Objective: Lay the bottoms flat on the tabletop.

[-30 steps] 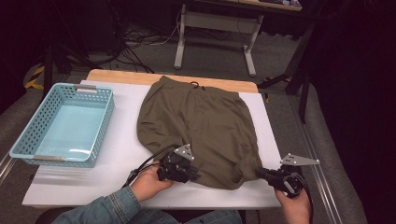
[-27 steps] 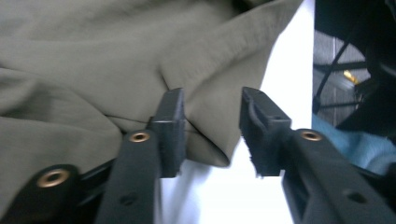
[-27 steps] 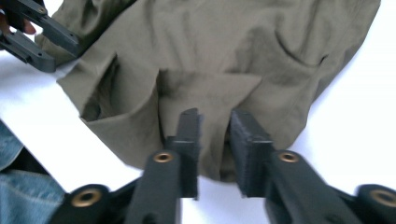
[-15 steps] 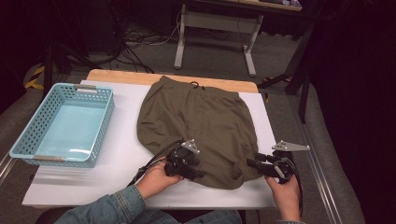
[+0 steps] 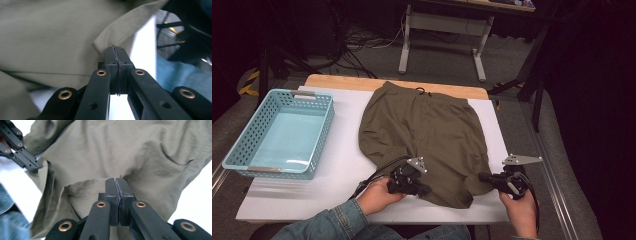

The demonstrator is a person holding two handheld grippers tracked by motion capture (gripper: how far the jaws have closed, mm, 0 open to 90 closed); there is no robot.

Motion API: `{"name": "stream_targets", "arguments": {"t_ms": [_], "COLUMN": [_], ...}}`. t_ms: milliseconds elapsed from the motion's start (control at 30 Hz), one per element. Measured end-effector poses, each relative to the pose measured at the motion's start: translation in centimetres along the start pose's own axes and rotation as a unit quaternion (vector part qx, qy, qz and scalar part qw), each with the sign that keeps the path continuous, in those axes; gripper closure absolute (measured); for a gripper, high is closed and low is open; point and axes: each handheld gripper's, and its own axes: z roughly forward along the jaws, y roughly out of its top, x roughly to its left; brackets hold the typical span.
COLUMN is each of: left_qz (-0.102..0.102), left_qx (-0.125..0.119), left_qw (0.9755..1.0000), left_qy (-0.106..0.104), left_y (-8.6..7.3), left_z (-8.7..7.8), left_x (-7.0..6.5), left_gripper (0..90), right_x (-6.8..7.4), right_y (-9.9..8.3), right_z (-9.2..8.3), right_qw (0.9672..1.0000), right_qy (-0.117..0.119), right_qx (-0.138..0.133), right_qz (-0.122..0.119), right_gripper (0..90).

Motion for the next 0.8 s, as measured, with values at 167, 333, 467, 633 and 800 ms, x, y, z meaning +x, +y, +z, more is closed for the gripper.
{"name": "stream_targets", "arguments": {"t_ms": [167, 333, 467, 633, 800], "left_qz": [0.032, 0.034, 0.013, -0.006, -0.004], "left_qx": [0.011, -0.016, -0.028, -0.017, -0.001], "left_qw": [0.9983, 0.9969, 0.9986, 0.9998, 1.0000], "left_qy": [-0.048, -0.069, -0.042, -0.003, -0.003], "left_y": [-0.5, -0.5, -0.5, -0.8, -0.9], "left_z": [-1.0, -2.7, -3.3, -2.2, -0.8], "left_x": [-1.7, -2.2, -1.4, -0.5, -0.4], "left_gripper": [83.8, 71.3, 67.8, 65.7, 65.1], "right_x": [0.7, 1.0, 1.6, 1.6, 0.4], "right_y": [-0.6, -0.7, -0.1, 0.3, 0.6], "right_z": [-1.9, -2.8, -3.7, -3.7, -2.6], "right_qw": [0.9991, 0.9976, 0.9984, 0.9993, 0.9977], "right_qy": [0.038, 0.062, 0.053, 0.019, -0.027], "right_qx": [0.017, 0.030, 0.017, -0.031, -0.060], "right_qz": [-0.004, 0.001, -0.013, -0.009, 0.012], "right_gripper": [84.6, 76.8, 70.9, 66.8, 76.0]}}
